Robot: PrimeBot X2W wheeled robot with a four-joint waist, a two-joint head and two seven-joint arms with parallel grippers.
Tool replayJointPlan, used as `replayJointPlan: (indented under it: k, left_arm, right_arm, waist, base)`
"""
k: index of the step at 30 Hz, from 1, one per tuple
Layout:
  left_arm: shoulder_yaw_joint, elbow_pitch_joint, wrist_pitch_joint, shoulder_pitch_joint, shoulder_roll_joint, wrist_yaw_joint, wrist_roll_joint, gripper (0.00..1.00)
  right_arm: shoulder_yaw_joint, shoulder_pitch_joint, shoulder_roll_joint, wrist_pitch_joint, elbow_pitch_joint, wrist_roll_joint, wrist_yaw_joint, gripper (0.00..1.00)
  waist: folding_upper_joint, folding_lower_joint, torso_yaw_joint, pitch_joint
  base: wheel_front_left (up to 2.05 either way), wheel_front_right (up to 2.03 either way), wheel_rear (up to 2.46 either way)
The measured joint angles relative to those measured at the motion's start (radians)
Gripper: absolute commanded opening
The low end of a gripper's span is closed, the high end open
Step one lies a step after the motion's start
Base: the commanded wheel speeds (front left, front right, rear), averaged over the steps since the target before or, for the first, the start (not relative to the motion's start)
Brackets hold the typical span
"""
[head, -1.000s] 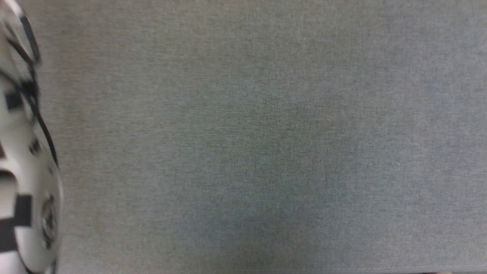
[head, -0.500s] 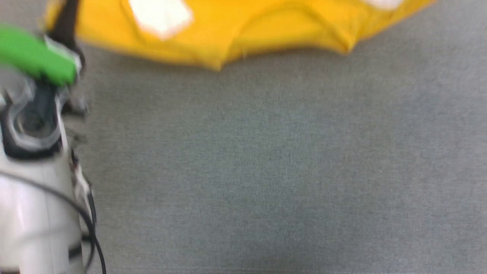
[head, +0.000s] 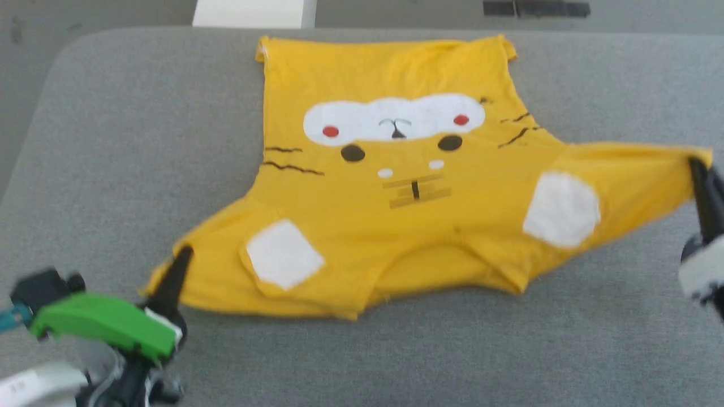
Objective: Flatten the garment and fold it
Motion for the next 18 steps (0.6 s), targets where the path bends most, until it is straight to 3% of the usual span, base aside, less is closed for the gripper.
replayJointPlan:
  k: [9,18]
  left_arm:
    - [0.017,-0.087,-0.029,0.264,-0.039,0.007,-0.006,0.0]
    - [0.019,-0.151,-0.045,0.364,-0.048,0.006,-0.016,0.0]
  right_arm:
    - [-0.134,0.292,0.165,0.041,-0.169,0.001,0.0,0.0]
    - [-0.191,0.415,0.189,0.046,-0.214,0.043,0.0,0.0]
  waist:
    - [0.0,0.0,0.004,-0.118]
    - [0.0,0.0,0.005,-0.156]
  base:
    - [0.0,0.0,0.0]
    - [0.0,0.0,0.0]
